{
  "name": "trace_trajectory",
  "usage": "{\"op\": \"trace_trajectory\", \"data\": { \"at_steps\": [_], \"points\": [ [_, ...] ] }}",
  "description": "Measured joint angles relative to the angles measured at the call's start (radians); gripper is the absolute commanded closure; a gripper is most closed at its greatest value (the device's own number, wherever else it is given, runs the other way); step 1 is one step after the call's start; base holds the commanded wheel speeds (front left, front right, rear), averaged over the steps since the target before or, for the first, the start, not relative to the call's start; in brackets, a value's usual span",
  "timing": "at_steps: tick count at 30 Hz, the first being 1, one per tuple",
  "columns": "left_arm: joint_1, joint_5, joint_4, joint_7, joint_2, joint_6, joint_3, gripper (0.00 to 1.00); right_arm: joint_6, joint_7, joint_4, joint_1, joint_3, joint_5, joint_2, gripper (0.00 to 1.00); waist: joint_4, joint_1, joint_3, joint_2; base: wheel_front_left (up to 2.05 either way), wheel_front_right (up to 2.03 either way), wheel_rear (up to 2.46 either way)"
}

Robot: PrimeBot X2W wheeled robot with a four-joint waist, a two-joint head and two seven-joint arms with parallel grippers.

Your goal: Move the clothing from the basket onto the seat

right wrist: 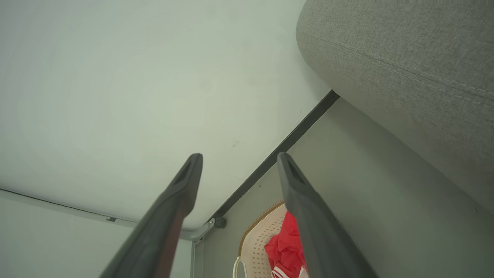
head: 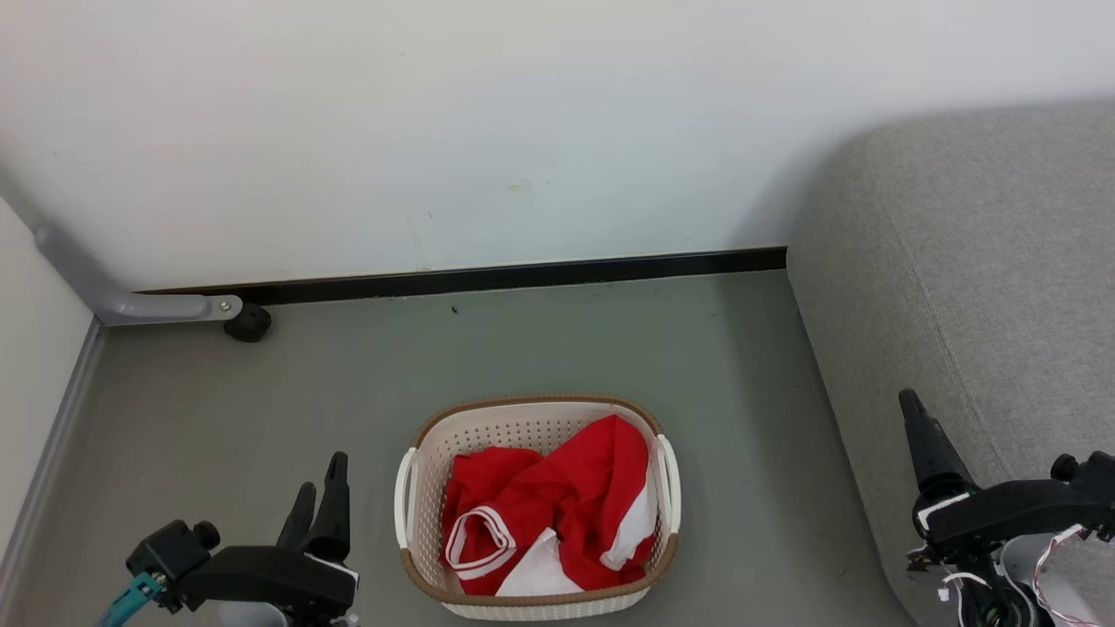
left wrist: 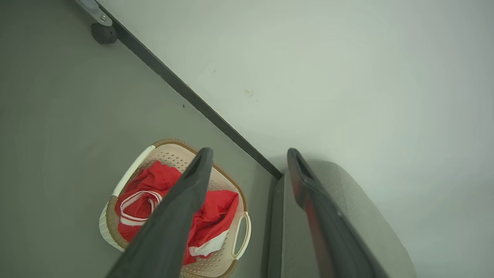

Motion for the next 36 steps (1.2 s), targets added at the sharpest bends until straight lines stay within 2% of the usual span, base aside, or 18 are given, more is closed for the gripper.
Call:
{"op": "trace_trajectory", "data": {
  "at_steps": [13,36],
  "points": [
    [-0.044,0.235,0.02,-0.044,0.037,0.045,-0.083,0.0,0.0,-0.054,0.054,-0.071,0.132,-0.199,-0.052,0.0,0.001,0.0,0.007,0.0,0.0,0.0,0.0],
    [-0.112,0.588,0.059,-0.128,0.07,0.096,-0.176,0.0,0.0,-0.137,0.167,-0.18,0.283,-0.476,-0.11,0.0,0.004,0.0,0.017,0.0,0.0,0.0,0.0]
  ]
}}
